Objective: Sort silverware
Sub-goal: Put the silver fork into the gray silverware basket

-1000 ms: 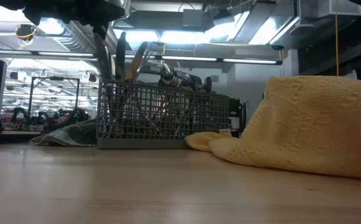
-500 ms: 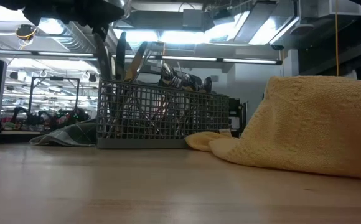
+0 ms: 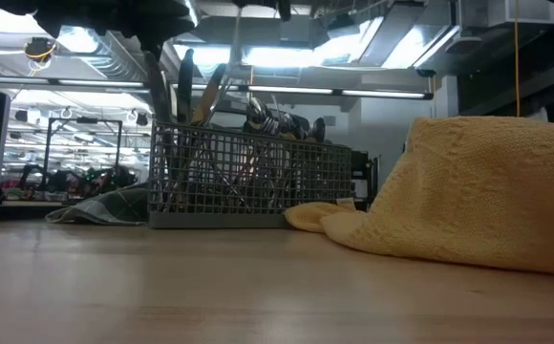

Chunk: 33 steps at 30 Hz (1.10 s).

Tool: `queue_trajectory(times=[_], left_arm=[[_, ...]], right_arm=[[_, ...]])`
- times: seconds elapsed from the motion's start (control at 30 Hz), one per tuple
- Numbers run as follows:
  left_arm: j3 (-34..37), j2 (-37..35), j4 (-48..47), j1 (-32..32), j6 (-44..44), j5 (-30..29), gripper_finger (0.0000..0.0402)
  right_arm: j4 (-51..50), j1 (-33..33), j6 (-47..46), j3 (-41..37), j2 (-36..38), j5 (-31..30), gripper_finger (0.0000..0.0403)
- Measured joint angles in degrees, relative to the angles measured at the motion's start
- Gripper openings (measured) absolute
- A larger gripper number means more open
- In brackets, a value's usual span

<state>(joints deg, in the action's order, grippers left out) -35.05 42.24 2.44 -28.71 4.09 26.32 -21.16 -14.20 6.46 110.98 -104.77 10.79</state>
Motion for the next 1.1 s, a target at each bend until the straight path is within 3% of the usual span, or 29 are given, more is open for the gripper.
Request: queue_trajectory(times=[0.23,0.43,0.73,1.1], left_arm=[[0.00,-0.02,0.07,0.02,-1.43,-1.63,0.0120],[0.00,0.00,0.01,0.01,-1.41,-7.16,0.0122],[0.00,0.00,-0.02,0.07,-1.12,-10.58,0.0122],[0.00,0.00,0.00,0.07,-1.10,-10.81,0.0122]], right_arm=[[-3.55,-1.46,2.12,0.06,-3.37,-4.92,0.0001],[-5.11,-2.09,6.67,0.02,-7.00,-2.95,0.0001],[-8.54,-2.72,10.67,0.08,-10.29,0.23,0.0002],[-9.18,-2.71,12.65,0.02,-12.63,5.29,0.0003]])
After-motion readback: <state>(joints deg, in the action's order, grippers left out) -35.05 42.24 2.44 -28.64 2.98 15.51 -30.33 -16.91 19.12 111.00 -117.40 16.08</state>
